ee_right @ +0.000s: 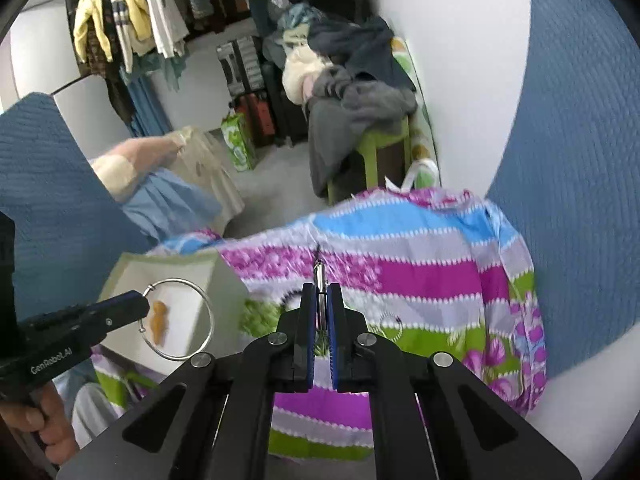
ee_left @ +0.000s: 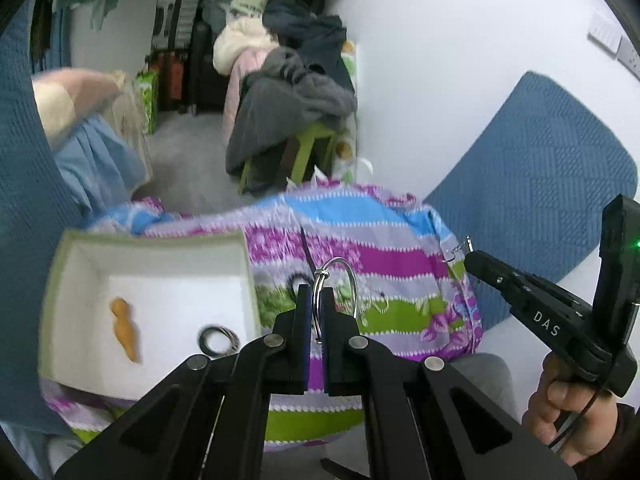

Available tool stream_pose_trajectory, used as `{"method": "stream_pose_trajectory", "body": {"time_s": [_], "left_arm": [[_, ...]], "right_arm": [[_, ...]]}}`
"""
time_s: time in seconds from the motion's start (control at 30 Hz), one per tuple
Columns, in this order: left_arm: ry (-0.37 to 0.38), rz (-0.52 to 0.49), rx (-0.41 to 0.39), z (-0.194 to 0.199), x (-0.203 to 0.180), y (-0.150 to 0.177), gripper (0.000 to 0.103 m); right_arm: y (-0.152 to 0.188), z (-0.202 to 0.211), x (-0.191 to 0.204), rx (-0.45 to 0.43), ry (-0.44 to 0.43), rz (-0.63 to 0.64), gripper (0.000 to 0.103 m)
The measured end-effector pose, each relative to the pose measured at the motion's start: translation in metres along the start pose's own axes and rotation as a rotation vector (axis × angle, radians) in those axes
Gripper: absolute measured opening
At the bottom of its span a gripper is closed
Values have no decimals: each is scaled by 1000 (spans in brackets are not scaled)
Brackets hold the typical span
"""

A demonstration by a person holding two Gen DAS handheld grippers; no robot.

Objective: Organize jewelry
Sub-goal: 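Carry the silver hoop with the left tool while the right tool carries the pin to the box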

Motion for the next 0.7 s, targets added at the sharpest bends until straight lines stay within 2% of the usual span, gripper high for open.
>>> {"method": "stream_pose_trajectory", "body": {"time_s": [0.2, 0.37, 0.5, 0.7], "left_arm": [[3, -3, -55, 39, 12, -25, 2], [-28, -10, -71, 63, 32, -37, 2], [-76, -6, -80, 79, 56, -37, 2], [-130, 31, -72, 90, 107, -23, 2]], "right_arm": [[-30, 19, 37, -48, -17, 35, 3], [-41, 28, 70, -68, -50, 49, 3], [-39, 26, 102, -67, -66, 75, 3], [-18, 11, 141, -45, -77, 114, 3]]}}
Point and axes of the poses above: each gripper's, at about its wrist camera, not at the fingertips, and z roughly against the way its jaws point, x to its left, y to its underside, the point moved 4 cm from there along -z, roughly the way its jaws point, and after that the axes turned 15 degrees about y, right-handed, at the moved point
